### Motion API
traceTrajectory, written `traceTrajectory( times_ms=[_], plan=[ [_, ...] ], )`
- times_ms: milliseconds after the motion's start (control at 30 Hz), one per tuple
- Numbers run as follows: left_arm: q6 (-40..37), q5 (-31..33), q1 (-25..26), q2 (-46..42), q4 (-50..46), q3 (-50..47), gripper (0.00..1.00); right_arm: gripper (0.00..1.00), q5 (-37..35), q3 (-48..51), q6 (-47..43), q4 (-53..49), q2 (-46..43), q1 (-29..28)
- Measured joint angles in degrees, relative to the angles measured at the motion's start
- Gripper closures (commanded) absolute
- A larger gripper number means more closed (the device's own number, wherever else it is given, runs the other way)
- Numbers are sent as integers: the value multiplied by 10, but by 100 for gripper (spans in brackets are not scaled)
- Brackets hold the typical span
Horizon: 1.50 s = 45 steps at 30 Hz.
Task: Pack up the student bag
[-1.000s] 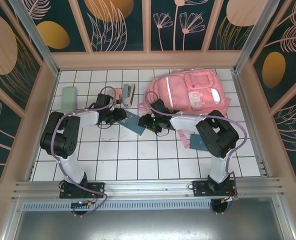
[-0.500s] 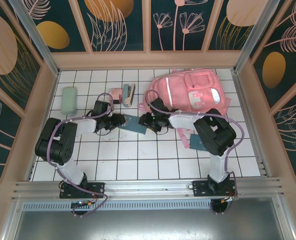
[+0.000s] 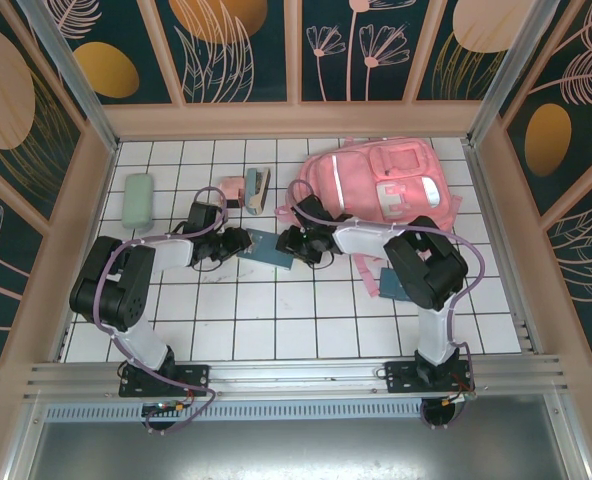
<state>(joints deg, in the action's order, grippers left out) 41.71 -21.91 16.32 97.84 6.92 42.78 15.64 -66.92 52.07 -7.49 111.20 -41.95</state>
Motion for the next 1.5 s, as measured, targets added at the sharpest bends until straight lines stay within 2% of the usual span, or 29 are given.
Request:
traceTrajectory(
  times_ms=[133, 267, 400, 467, 667, 867, 1033, 1233, 1367, 1500],
  plan=[
    [3, 3, 0, -8, -2, -5, 61, 48, 39, 39, 24, 71, -12, 13],
    [9, -14, 10, -9, -7, -7, 61, 48, 93, 74, 62, 187, -19, 16],
    [15, -37, 22, -12, -7, -8, 61, 54, 123, 83, 84, 249, -38, 15],
    [16, -39, 22, -14, -8, -8, 62, 63, 123, 75, 79, 240, -40, 15],
    [16, -42, 23, -20, -22, -8, 60, 100, 96, 61, 46, 171, -40, 16],
    [30, -36, 25, -47, -59, -4, 46, 100, 78, 59, 37, 146, -65, 24],
    [85, -38, 25, -99, -40, 20, 37, 100, 69, 79, 45, 163, -119, 56],
    [204, -69, 25, -134, 89, 26, 32, 100, 67, 112, 86, 245, -180, 99],
    [294, -92, 25, -131, 198, 18, 32, 100, 67, 126, 129, 317, -193, 105],
    [352, -102, 28, -120, 279, 17, 35, 100, 69, 133, 169, 385, -192, 104]
  ],
)
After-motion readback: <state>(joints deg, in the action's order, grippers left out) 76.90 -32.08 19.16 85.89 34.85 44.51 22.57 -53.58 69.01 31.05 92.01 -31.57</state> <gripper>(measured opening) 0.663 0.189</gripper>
